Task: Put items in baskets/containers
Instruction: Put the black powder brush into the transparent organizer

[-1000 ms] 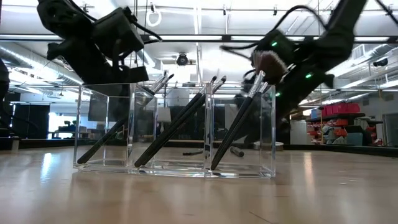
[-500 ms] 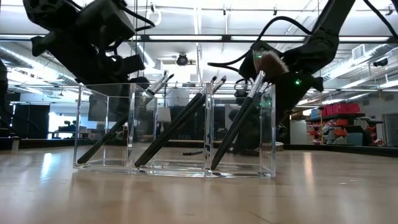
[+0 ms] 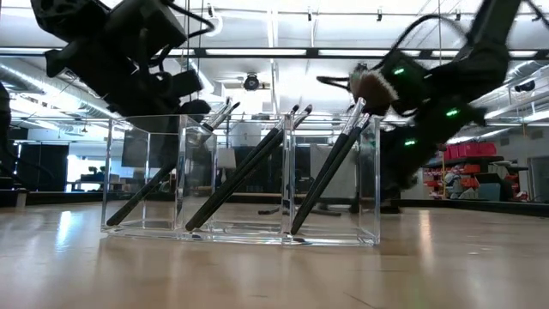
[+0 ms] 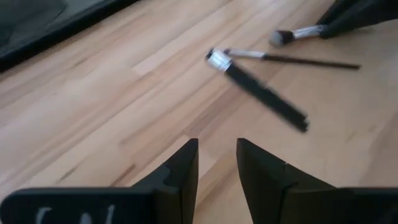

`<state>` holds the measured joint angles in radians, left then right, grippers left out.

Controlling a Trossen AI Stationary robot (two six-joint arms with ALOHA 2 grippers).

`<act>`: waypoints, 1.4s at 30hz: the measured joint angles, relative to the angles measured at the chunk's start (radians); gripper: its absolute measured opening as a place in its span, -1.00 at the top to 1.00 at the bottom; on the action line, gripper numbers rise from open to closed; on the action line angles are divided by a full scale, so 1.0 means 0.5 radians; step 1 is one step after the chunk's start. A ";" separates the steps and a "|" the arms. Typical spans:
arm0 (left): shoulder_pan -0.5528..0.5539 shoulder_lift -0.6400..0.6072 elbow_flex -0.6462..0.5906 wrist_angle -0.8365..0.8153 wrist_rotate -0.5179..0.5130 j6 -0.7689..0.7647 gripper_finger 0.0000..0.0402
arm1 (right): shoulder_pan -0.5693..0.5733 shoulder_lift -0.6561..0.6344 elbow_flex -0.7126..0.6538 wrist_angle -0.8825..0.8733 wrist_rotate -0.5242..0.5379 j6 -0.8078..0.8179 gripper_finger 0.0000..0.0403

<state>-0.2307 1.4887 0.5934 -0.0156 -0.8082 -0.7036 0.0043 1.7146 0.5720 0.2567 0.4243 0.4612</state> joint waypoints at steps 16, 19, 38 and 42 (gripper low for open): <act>-0.149 0.008 0.002 1.535 0.495 1.284 0.43 | 0.625 -0.606 -0.156 1.177 -0.071 -0.800 0.81; -0.147 0.026 0.002 1.747 0.768 1.422 0.43 | 0.676 -0.598 -0.153 1.408 -0.273 -0.929 0.81; -0.081 0.317 0.453 1.883 1.164 1.978 -0.19 | 0.694 -0.517 -0.148 1.601 -0.521 -0.996 0.80; -0.083 0.314 0.480 1.903 1.347 2.060 -0.08 | 0.693 -0.512 -0.149 1.590 -0.520 -0.996 0.80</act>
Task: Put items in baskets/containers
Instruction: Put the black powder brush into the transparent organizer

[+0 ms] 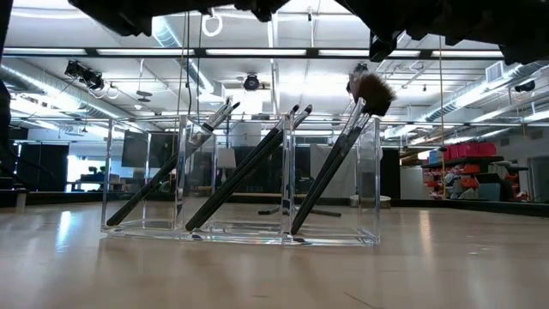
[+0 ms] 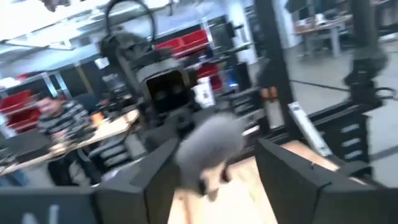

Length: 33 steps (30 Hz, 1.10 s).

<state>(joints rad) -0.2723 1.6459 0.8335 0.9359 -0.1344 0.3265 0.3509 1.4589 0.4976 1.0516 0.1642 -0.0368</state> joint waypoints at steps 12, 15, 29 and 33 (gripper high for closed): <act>0.000 -0.001 0.020 -0.051 0.048 0.006 0.76 | 0.001 0.004 0.000 -0.013 -0.012 0.004 0.78; -0.001 -0.001 0.020 -0.081 0.047 -0.005 0.76 | 0.001 0.004 0.000 -0.059 -0.006 0.005 0.71; -0.225 -0.158 0.825 -2.202 -0.146 -0.505 0.78 | 0.032 -0.591 0.000 -1.032 0.199 0.312 0.13; -0.250 -0.152 0.998 -2.669 0.054 -0.700 0.78 | 0.095 -0.658 -0.025 -1.064 0.199 0.336 0.11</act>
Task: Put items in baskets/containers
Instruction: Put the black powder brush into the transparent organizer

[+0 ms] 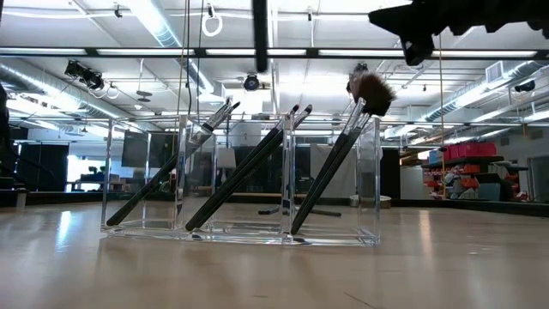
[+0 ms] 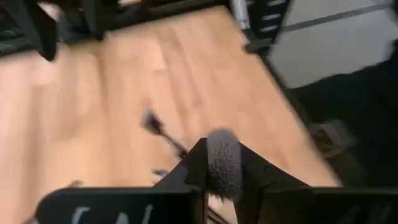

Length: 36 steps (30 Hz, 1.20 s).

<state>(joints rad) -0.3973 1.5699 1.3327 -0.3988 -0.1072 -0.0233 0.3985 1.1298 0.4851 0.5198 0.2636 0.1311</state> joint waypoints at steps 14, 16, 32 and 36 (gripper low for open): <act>0.176 0.252 0.004 -0.122 0.451 -0.196 0.77 | 0.042 0.028 -0.017 0.005 0.016 -0.017 0.17; 0.200 0.282 0.003 -0.137 0.473 -0.199 0.76 | 0.041 0.028 -0.017 -0.001 0.016 -0.017 0.17; 0.252 0.431 0.005 -0.142 0.525 -0.196 0.74 | 0.041 0.028 -0.016 -0.025 0.017 -0.017 0.17; 0.252 0.457 0.006 -0.145 0.524 -0.193 0.74 | 0.041 0.028 -0.016 -0.042 0.017 -0.015 0.17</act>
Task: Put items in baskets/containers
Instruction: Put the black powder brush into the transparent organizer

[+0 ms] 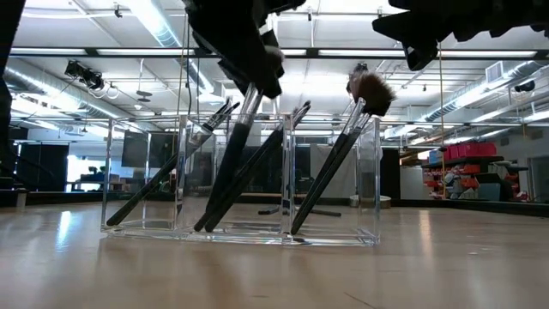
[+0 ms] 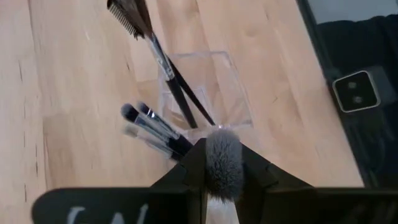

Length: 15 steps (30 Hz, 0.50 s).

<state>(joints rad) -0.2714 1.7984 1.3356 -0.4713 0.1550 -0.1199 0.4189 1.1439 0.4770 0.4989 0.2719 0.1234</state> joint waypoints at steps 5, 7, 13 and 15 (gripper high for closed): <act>0.005 0.025 -0.002 -0.016 -0.003 0.001 0.73 | 0.000 0.000 0.000 -0.003 0.000 0.001 0.17; 0.011 0.027 -0.003 -0.017 -0.004 -0.007 0.69 | 0.000 0.000 0.000 -0.003 0.000 0.002 0.17; 0.042 0.034 -0.003 -0.008 -0.007 -0.008 0.44 | 0.000 0.000 0.000 -0.003 0.000 0.006 0.17; 0.057 0.034 -0.003 -0.009 -0.007 -0.008 0.34 | 0.000 0.000 0.000 -0.003 0.000 0.005 0.17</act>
<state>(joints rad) -0.2429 1.8156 1.3342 -0.4759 0.1513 -0.1238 0.4191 1.1439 0.4770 0.4976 0.2718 0.1261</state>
